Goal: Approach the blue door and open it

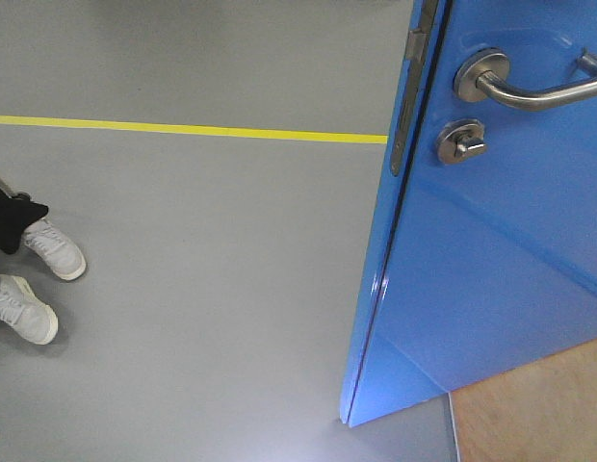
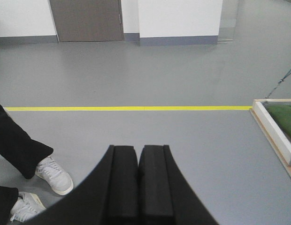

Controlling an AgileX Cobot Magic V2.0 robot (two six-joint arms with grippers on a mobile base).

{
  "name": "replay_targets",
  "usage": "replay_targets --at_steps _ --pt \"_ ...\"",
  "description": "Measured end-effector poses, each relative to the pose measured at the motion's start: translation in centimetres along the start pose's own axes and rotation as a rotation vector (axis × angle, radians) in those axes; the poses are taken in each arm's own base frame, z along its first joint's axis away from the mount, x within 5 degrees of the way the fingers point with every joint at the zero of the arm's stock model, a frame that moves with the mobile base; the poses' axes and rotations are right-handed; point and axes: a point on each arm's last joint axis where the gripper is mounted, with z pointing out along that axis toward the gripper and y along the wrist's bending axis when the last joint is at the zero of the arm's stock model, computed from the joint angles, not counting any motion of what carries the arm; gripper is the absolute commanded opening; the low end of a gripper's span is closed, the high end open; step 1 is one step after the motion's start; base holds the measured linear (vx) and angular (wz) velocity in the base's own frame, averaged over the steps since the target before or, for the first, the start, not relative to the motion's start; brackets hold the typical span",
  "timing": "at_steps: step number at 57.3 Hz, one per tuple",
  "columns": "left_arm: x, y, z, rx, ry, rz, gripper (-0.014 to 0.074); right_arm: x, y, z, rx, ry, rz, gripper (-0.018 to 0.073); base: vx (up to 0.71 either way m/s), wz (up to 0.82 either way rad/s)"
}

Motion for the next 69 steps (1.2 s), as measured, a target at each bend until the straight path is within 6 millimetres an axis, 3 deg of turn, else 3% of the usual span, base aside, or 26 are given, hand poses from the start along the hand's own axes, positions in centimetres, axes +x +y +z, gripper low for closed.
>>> replay_targets --at_steps 69 --pt "0.00 0.00 0.00 0.000 0.000 0.000 0.0073 0.70 -0.01 0.43 -0.003 0.037 0.001 0.0012 0.25 0.01"
